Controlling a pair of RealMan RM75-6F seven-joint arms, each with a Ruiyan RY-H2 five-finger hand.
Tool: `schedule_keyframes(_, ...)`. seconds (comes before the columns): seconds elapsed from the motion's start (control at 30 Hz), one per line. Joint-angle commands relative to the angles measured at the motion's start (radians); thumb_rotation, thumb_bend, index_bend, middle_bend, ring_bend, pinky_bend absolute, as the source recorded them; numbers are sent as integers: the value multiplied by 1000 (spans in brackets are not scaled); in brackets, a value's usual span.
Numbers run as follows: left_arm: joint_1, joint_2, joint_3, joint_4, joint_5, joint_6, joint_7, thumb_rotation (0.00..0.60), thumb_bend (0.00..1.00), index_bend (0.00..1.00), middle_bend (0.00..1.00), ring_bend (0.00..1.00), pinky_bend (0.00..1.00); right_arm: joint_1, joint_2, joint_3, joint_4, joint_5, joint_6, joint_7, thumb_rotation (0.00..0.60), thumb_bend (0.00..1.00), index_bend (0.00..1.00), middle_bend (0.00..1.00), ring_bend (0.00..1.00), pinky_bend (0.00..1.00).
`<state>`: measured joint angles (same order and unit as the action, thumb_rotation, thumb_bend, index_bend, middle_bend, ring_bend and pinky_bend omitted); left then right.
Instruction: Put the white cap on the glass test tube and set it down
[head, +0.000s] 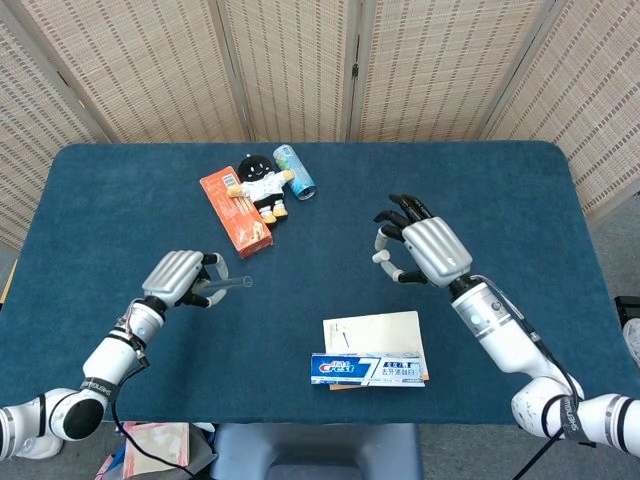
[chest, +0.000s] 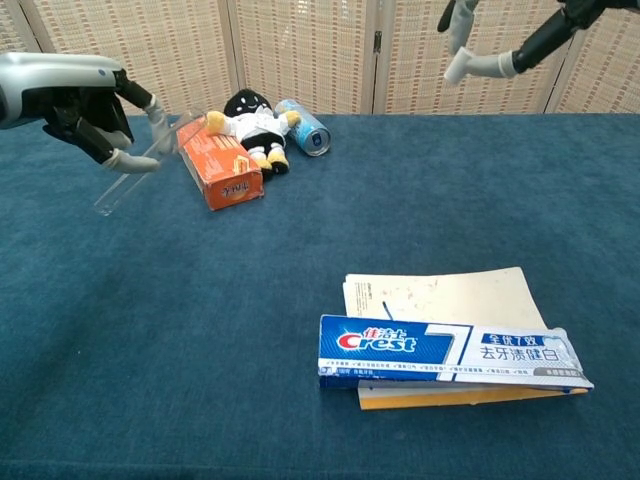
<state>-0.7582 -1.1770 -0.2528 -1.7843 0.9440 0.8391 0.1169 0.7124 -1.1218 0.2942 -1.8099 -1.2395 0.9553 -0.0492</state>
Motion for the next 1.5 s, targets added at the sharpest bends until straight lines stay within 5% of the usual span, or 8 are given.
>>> schedule_keyframes(0.03, -15, 9, -16, -19, -19, -14, -18, 600, 338, 575, 1000, 1000, 1000, 7, 9, 13, -33, -20, 14, 11, 600, 501, 684, 242, 0, 0)
schedule_keyframes(0.63, -127, -6, -51, -73, -177, -67, -47, 600, 339, 582, 1000, 1000, 1000, 101, -94, 32, -82, -18, 28, -83, 600, 512, 698, 253, 0, 0)
schedule_keyframes(1.5, -207, -11, -26, -111, -286, -30, -22, 600, 339, 583, 1000, 1000, 1000, 173, -155, 24, -72, 28, 26, -177, 600, 516, 702, 257, 0, 0)
